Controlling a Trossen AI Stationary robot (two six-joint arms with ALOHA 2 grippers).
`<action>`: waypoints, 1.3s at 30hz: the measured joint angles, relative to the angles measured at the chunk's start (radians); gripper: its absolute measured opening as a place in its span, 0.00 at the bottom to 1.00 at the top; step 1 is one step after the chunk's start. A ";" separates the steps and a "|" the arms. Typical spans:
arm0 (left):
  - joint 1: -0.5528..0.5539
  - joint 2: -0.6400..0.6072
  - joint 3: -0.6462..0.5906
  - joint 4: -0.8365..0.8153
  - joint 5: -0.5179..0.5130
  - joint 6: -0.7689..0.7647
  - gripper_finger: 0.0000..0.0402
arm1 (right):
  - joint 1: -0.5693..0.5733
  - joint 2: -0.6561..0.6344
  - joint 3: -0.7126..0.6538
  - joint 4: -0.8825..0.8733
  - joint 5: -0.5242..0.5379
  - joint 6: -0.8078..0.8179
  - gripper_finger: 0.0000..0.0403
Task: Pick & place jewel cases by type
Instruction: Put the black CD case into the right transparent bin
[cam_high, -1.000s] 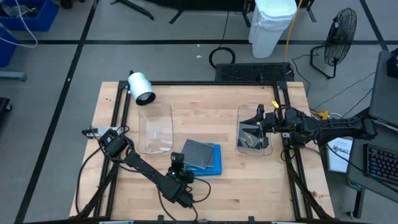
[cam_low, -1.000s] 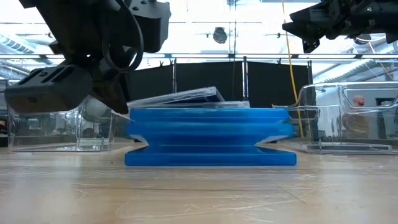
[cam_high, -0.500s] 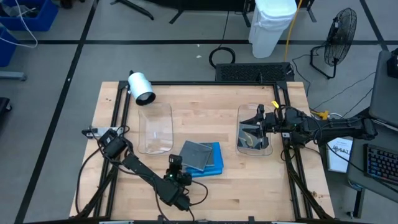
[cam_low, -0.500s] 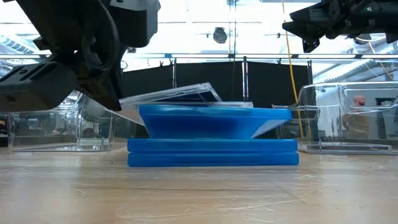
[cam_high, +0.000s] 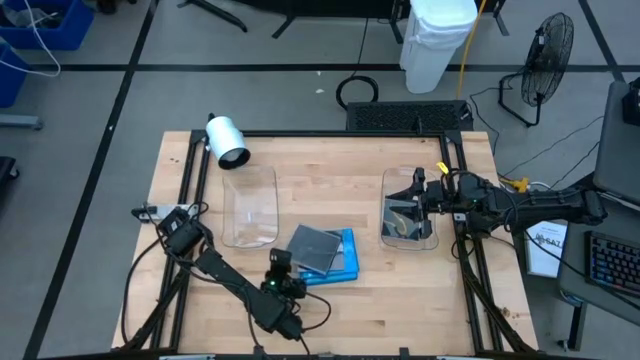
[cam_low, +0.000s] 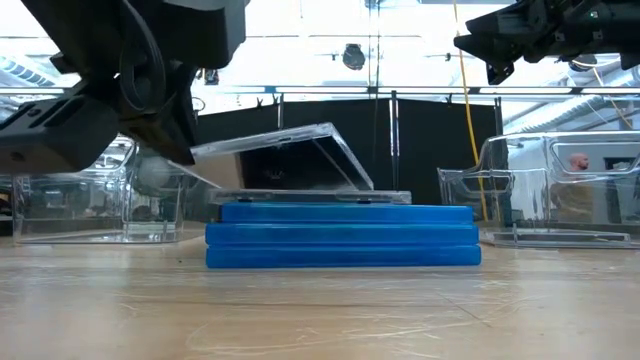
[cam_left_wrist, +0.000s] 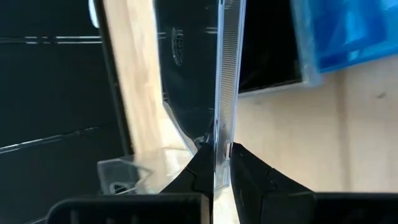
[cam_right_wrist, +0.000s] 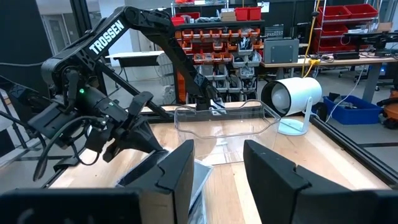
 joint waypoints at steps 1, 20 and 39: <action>0.000 0.001 0.008 -0.021 -0.005 -0.002 0.08 | 0.000 0.000 0.000 0.000 0.000 0.000 0.32; -0.006 -0.112 0.113 -0.032 -0.327 -0.185 0.08 | 0.000 0.022 0.000 0.009 0.000 -0.003 0.32; -0.024 -0.549 -0.162 0.518 -0.153 0.134 0.08 | 0.000 0.044 0.001 0.015 -0.007 -0.004 0.32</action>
